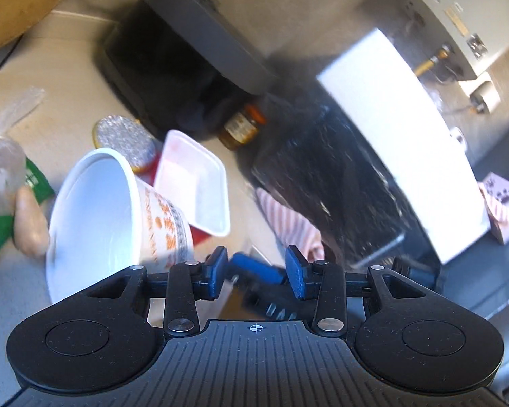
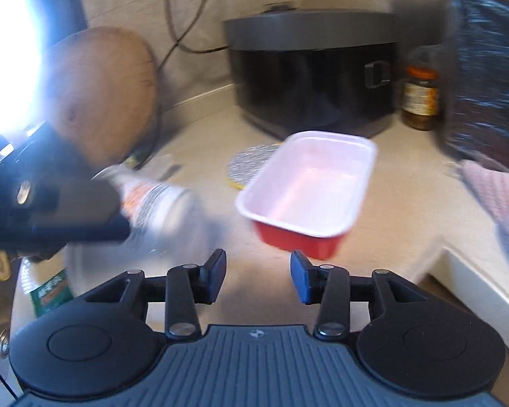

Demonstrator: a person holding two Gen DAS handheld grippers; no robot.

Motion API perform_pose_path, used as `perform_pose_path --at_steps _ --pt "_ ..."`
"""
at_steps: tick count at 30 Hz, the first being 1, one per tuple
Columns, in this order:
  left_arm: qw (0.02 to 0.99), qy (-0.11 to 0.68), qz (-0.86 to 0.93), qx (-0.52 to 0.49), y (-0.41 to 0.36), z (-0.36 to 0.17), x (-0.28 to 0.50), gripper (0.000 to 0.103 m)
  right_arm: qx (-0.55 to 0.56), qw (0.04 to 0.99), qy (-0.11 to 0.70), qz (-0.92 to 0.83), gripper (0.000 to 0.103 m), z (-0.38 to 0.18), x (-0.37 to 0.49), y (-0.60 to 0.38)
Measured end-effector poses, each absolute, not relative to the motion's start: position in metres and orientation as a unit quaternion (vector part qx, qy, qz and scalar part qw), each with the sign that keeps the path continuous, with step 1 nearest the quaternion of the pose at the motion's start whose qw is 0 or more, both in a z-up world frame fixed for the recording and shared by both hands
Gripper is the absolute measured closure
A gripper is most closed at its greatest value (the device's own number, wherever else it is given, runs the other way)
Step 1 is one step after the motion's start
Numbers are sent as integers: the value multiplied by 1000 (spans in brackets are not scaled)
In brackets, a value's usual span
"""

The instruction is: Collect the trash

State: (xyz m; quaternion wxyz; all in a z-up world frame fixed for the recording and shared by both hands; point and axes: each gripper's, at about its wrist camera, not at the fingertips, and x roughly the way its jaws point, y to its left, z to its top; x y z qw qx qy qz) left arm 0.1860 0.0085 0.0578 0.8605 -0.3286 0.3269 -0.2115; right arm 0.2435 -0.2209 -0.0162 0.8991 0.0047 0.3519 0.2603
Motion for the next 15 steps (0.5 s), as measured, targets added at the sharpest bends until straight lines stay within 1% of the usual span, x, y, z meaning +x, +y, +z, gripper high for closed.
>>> perform_pose_path --at_steps 2,4,7,10,12,15 --pt "862 314 -223 -329 11 62 172 61 19 906 349 239 51 -10 243 -234" --pt "867 297 -221 -332 20 69 156 61 30 911 345 224 48 -3 239 -245" --pt "880 258 -188 -351 47 79 129 61 42 912 341 226 40 10 233 -248" --pt "901 209 -111 -363 77 86 107 61 40 912 328 245 38 27 220 -232" --pt "911 216 -51 -348 88 84 102 61 26 911 315 266 37 41 214 -210" --pt "911 262 17 -317 93 73 103 61 -6 908 303 290 35 58 211 -169"
